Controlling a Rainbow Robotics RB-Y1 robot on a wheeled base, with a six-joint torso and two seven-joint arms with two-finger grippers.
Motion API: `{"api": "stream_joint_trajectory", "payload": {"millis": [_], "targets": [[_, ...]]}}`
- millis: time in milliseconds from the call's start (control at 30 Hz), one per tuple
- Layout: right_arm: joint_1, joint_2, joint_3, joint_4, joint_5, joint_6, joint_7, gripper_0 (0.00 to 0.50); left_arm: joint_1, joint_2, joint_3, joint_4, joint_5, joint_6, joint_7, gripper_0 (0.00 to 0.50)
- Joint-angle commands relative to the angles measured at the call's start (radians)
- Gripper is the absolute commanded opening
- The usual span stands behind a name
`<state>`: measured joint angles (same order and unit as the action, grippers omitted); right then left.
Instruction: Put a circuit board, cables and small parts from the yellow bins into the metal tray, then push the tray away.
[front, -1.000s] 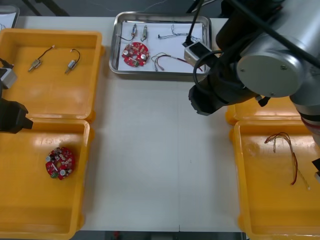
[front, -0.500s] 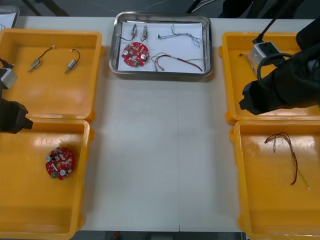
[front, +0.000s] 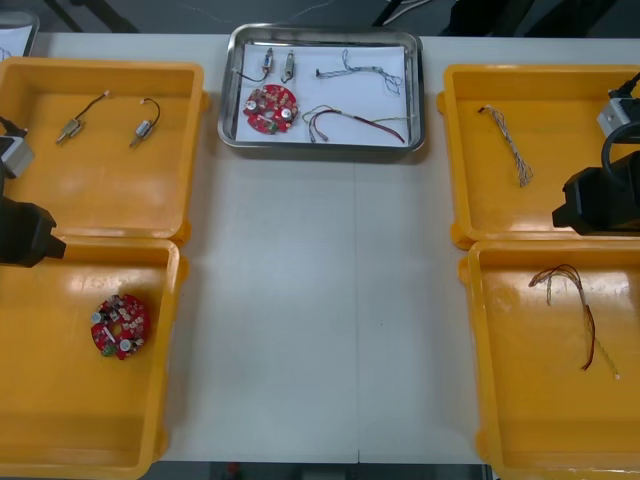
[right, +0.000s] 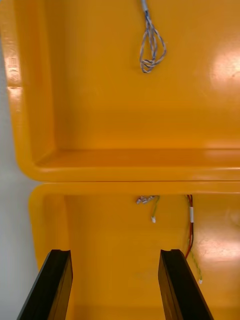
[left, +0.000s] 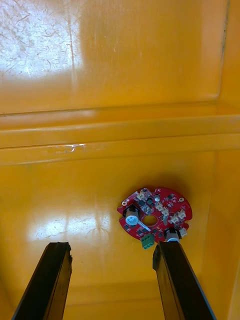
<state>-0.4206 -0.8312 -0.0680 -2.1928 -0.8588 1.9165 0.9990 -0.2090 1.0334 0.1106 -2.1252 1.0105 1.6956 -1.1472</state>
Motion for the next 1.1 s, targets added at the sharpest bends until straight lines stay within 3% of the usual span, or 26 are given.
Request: {"api": "stream_joint_trajectory", "payload": {"millis": [33, 500, 1100], "targets": [[0.049, -0.043, -0.087, 0.015, 0.000, 0.003, 0.007, 0.500, 0.014, 0.045, 0.034, -0.024, -0.006, 0.007, -0.091, 0.500], [0.092, -0.039, -0.124, 0.110, -0.003, 0.003, 0.050, 0.500, 0.014, 0.045, 0.034, -0.024, -0.006, 0.007, -0.091, 0.500], [0.120, 0.033, -0.124, 0.128, 0.046, 0.003, 0.113, 0.500, 0.014, 0.045, 0.034, -0.024, -0.006, 0.007, -0.091, 0.500]]}}
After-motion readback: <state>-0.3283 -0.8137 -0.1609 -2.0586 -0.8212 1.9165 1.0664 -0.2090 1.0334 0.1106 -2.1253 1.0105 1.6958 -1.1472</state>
